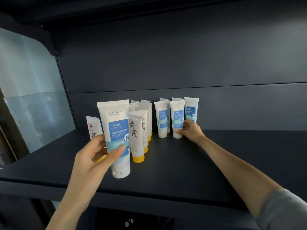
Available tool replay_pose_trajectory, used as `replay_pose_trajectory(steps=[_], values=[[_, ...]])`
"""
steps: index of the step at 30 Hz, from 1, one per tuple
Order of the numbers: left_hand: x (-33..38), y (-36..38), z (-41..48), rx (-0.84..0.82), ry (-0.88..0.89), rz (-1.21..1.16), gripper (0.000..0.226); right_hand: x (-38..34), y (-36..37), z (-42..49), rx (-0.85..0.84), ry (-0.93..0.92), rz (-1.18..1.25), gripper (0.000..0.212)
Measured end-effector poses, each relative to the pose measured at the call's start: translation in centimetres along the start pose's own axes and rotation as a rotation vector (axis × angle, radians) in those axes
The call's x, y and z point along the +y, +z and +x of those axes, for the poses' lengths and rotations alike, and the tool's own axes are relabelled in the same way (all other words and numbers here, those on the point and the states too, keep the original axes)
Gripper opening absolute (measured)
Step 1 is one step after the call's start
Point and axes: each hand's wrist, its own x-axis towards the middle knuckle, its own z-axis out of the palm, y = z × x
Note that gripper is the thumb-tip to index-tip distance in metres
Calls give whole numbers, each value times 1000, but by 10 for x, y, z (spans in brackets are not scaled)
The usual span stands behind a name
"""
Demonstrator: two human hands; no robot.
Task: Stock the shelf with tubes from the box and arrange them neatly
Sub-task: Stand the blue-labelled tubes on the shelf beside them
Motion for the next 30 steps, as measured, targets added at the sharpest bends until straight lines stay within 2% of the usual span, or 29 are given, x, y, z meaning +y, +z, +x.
replay_pose_trajectory(steps=[4,9,13,16,18,21,25,30], values=[[5,7,3,-50,12,-73,33,-8,-10,-12,38,25,-29,54],[10,27,8,-95,20,-140,35,-47,-24,-51,24,-52,-11,46],[14,47,14,-119,-4,-154,40,-85,-32,-109,-152,-172,195,24],[16,59,17,-139,-31,-161,44,-100,-31,-153,-285,-253,265,36],[16,65,19,-148,-29,-157,45,-104,-26,-175,-308,-311,278,44],[13,74,22,-156,-23,-135,43,-105,-17,-196,-233,-390,251,49],[7,87,22,-172,0,-128,29,-103,-8,-203,-18,-453,208,54],[1,95,22,-148,25,-114,31,-101,-2,-198,132,-492,138,56]])
